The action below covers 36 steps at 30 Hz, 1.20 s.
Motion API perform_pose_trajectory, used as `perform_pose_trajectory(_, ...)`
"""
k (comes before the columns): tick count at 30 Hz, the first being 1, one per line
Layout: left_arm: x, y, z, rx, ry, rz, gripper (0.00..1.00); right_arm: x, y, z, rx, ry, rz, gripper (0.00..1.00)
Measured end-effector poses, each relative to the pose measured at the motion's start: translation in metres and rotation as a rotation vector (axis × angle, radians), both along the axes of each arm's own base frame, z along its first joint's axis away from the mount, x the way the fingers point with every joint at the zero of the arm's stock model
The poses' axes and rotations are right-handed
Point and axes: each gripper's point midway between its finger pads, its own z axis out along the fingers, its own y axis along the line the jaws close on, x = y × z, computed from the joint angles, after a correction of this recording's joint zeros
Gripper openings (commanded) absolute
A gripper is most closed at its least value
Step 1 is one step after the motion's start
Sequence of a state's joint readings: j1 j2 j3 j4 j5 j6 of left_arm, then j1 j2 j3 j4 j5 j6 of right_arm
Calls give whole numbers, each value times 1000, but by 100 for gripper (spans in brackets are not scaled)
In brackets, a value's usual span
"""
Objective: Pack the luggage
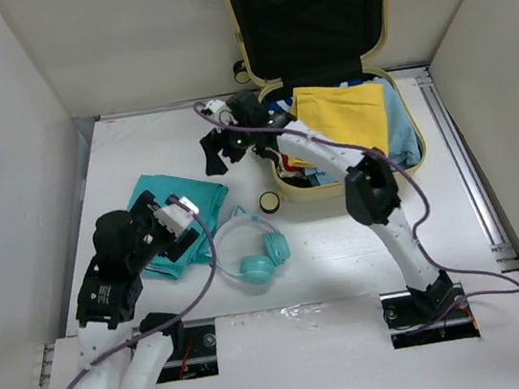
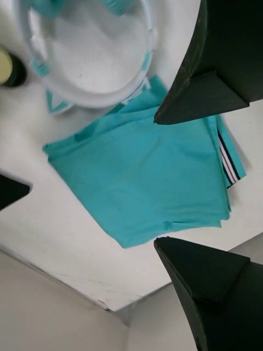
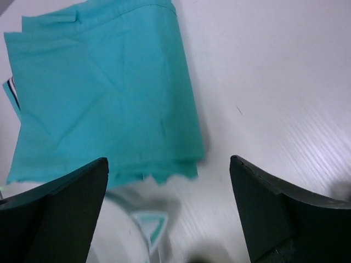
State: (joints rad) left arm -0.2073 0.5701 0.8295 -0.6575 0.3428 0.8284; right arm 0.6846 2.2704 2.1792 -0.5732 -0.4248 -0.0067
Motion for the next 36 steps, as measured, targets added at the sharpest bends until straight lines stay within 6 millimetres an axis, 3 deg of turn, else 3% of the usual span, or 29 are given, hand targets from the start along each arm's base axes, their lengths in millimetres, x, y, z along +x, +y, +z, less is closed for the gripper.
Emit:
perform_pose_trajectory(1,4,4,8,-29,-9,56,78,4,14,-14,18,20,14,95)
perform_pose_trajectory(3,18,13,4,-74,49,184,81,7,37,-51,41,81,25,97)
perform_pose_trajectory(6,39,28,-25,-111,214,356,85,4,55,-112,34,185,1,97)
perform_pose_trajectory(7,45,37,-35,-120,264,419,85,2,64,-123,57,199,13,98)
perform_pose_trajectory(9,54,59,-55,-126,343,556,86,9,73,-115,95,185,-10,98)
perform_pose_trajectory(12,57,81,-67,-128,378,688,88,4,85,-117,116,199,-12,96)
perform_pose_trajectory(16,64,91,-65,-138,348,764,88,-14,105,-122,125,196,9,84)
perform_pose_trajectory(19,68,96,-72,-135,340,804,88,-26,114,-127,121,187,18,67)
perform_pose_trajectory(24,64,99,-86,-123,371,839,88,-47,120,-142,91,208,40,0)
perform_pose_trajectory(32,68,100,-83,-138,352,852,88,-52,108,-136,51,198,28,0)
perform_pose_trajectory(36,71,100,-81,-148,341,855,88,-47,93,-114,-25,125,-26,0)
